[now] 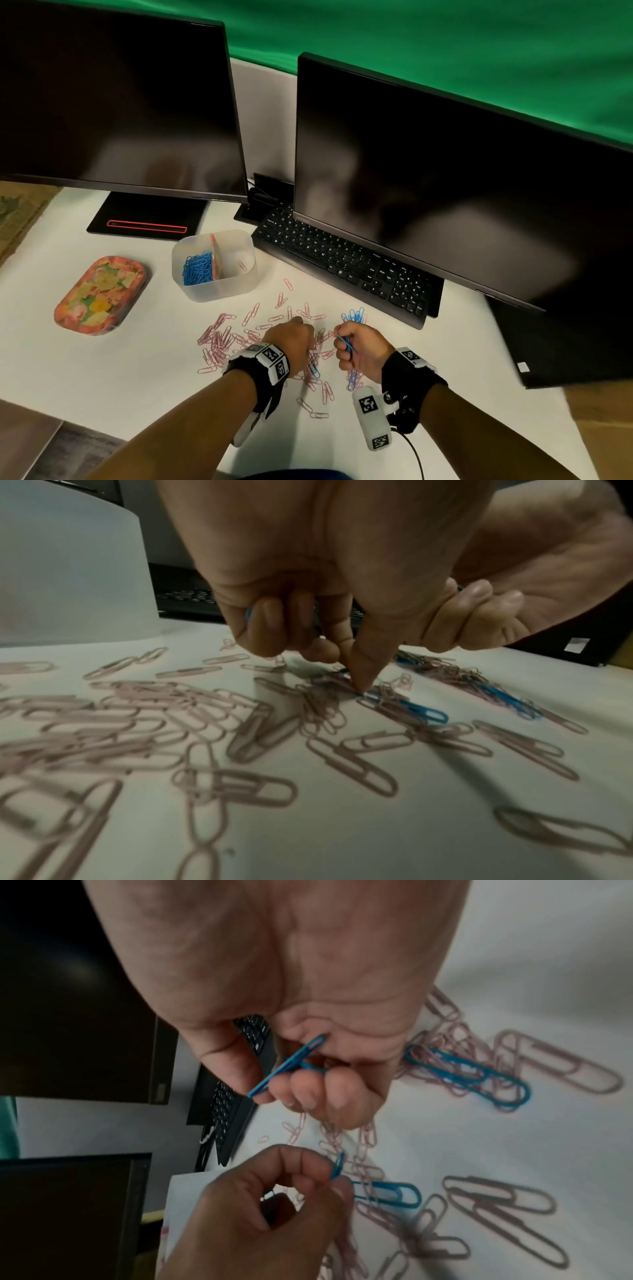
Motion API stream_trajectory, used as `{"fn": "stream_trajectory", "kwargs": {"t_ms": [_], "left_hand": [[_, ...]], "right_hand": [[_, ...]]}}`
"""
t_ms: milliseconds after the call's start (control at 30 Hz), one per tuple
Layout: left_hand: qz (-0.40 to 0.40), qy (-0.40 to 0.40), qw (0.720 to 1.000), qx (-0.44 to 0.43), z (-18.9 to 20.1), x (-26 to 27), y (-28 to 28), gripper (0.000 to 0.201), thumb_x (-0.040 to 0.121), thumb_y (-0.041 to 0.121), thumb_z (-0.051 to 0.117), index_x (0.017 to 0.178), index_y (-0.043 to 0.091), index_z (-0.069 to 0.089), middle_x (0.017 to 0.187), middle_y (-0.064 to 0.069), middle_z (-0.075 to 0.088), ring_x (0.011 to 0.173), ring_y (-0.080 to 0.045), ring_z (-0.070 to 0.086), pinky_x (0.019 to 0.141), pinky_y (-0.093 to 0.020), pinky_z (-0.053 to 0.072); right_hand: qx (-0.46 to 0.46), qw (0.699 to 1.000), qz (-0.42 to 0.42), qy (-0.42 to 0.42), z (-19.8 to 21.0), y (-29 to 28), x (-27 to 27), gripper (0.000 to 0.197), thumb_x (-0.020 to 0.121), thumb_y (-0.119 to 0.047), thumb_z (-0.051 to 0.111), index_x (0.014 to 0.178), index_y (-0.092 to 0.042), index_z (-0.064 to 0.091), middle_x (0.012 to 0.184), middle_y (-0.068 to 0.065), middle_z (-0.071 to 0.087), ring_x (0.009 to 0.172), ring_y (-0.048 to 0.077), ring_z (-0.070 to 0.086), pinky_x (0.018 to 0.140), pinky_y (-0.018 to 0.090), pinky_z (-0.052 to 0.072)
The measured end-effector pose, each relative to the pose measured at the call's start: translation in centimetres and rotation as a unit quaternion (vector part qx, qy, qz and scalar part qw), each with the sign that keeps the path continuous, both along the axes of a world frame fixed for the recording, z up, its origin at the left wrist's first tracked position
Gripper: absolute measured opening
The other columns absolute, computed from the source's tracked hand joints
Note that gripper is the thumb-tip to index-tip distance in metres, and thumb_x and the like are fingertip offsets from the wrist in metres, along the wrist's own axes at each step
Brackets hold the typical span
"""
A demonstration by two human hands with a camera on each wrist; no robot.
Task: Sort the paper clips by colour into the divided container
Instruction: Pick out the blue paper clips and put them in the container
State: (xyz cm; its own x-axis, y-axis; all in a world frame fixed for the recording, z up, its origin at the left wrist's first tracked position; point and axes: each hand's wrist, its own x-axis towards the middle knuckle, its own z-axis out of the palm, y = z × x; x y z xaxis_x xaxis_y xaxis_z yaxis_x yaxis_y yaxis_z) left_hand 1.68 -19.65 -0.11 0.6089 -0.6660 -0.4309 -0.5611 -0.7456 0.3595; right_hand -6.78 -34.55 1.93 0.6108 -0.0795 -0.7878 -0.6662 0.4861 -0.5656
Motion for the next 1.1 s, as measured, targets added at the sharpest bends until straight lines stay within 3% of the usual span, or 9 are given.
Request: {"fn": "stream_trajectory", "kwargs": {"t_ms": [133, 233, 333, 433, 533, 667, 767, 867, 1100], "left_hand": [[0.092, 0.07, 0.991, -0.064, 0.4, 1.0, 0.6, 0.01, 0.081, 0.017, 0.057, 0.081, 0.025, 0.064, 0.093, 0.004, 0.067, 0.088, -0.018, 0.064, 0.078, -0.028, 0.053], [0.196, 0.154, 0.959, -0.135, 0.5, 1.8, 1.6, 0.012, 0.077, 0.019, 0.068, 0.07, 0.026, 0.062, 0.076, 0.006, 0.069, 0.075, -0.013, 0.065, 0.065, -0.019, 0.049], [0.261, 0.225, 0.917, -0.202, 1.1, 2.5, 2.4, 0.009, 0.076, 0.017, 0.075, 0.077, 0.021, 0.067, 0.077, 0.002, 0.07, 0.072, -0.011, 0.063, 0.07, -0.021, 0.047], [0.335, 0.319, 0.848, -0.257, 2.2, 3.3, 3.2, 0.016, 0.082, 0.009, 0.068, 0.097, 0.017, 0.068, 0.072, 0.001, 0.065, 0.058, -0.01, 0.051, 0.058, -0.022, 0.041], [0.415, 0.411, 0.743, -0.327, 3.1, 3.8, 4.1, 0.024, 0.087, 0.0, 0.051, 0.099, 0.01, 0.069, 0.063, 0.001, 0.044, 0.049, -0.01, 0.03, 0.048, -0.021, 0.023], [0.472, 0.492, 0.606, -0.41, 4.8, 5.0, 6.0, 0.021, 0.087, 0.009, 0.038, 0.093, 0.009, 0.058, 0.066, -0.001, 0.043, 0.053, -0.013, 0.036, 0.051, -0.026, 0.026], [0.51, 0.495, 0.549, -0.44, 6.3, 6.8, 8.1, 0.013, 0.088, 0.016, 0.041, 0.084, 0.013, 0.053, 0.064, 0.0, 0.039, 0.055, -0.015, 0.037, 0.052, -0.027, 0.028], [0.55, 0.443, 0.541, -0.456, 7.4, 9.6, 10.2, 0.018, 0.091, 0.017, 0.037, 0.078, 0.014, 0.05, 0.063, 0.0, 0.04, 0.052, -0.015, 0.039, 0.051, -0.026, 0.031], [0.588, 0.336, 0.611, -0.411, 9.0, 15.7, 11.7, 0.018, 0.092, 0.018, 0.044, 0.081, 0.012, 0.057, 0.071, -0.006, 0.056, 0.06, -0.019, 0.055, 0.062, -0.031, 0.046]], "right_hand": [[0.037, 0.999, -0.002, -0.01, 0.4, 0.0, 0.1, 0.019, 0.086, -0.012, 0.047, 0.069, -0.017, 0.042, 0.061, 0.002, 0.039, 0.051, 0.015, 0.031, 0.047, 0.025, 0.024], [0.043, 0.999, 0.0, -0.023, 0.7, 0.0, 0.4, 0.017, 0.087, -0.011, 0.05, 0.072, -0.015, 0.045, 0.063, 0.003, 0.042, 0.051, 0.015, 0.036, 0.047, 0.026, 0.027], [0.042, 0.999, 0.002, -0.034, 1.3, 0.3, 0.8, 0.003, 0.088, -0.008, 0.052, 0.087, -0.009, 0.055, 0.067, 0.005, 0.049, 0.054, 0.016, 0.043, 0.048, 0.026, 0.034], [0.032, 0.999, 0.003, -0.034, 1.9, 0.9, 1.5, 0.017, 0.09, -0.005, 0.051, 0.105, -0.003, 0.06, 0.071, 0.007, 0.056, 0.058, 0.016, 0.051, 0.052, 0.026, 0.042], [0.039, 0.998, -0.005, -0.04, 2.8, 2.0, 3.0, 0.021, 0.091, -0.006, 0.051, 0.11, -0.001, 0.06, 0.076, 0.01, 0.06, 0.064, 0.02, 0.057, 0.057, 0.029, 0.048], [0.042, 0.997, 0.002, -0.064, 5.1, 4.6, 6.4, 0.014, 0.092, -0.008, 0.052, 0.1, -0.002, 0.062, 0.083, 0.013, 0.064, 0.071, 0.023, 0.061, 0.065, 0.031, 0.052], [0.044, 0.995, 0.023, -0.084, 6.7, 6.9, 9.5, 0.012, 0.093, -0.008, 0.05, 0.099, -0.003, 0.06, 0.085, 0.014, 0.063, 0.072, 0.023, 0.062, 0.07, 0.032, 0.052], [0.036, 0.994, 0.047, -0.09, 8.2, 9.3, 13.0, 0.011, 0.095, -0.007, 0.046, 0.095, -0.004, 0.057, 0.082, 0.012, 0.061, 0.072, 0.022, 0.06, 0.07, 0.031, 0.053], [-0.005, 0.995, 0.088, -0.056, 10.2, 14.6, 20.0, 0.029, 0.096, -0.007, 0.035, 0.07, -0.01, 0.045, 0.07, 0.008, 0.044, 0.062, 0.017, 0.044, 0.084, 0.025, 0.049]]}}
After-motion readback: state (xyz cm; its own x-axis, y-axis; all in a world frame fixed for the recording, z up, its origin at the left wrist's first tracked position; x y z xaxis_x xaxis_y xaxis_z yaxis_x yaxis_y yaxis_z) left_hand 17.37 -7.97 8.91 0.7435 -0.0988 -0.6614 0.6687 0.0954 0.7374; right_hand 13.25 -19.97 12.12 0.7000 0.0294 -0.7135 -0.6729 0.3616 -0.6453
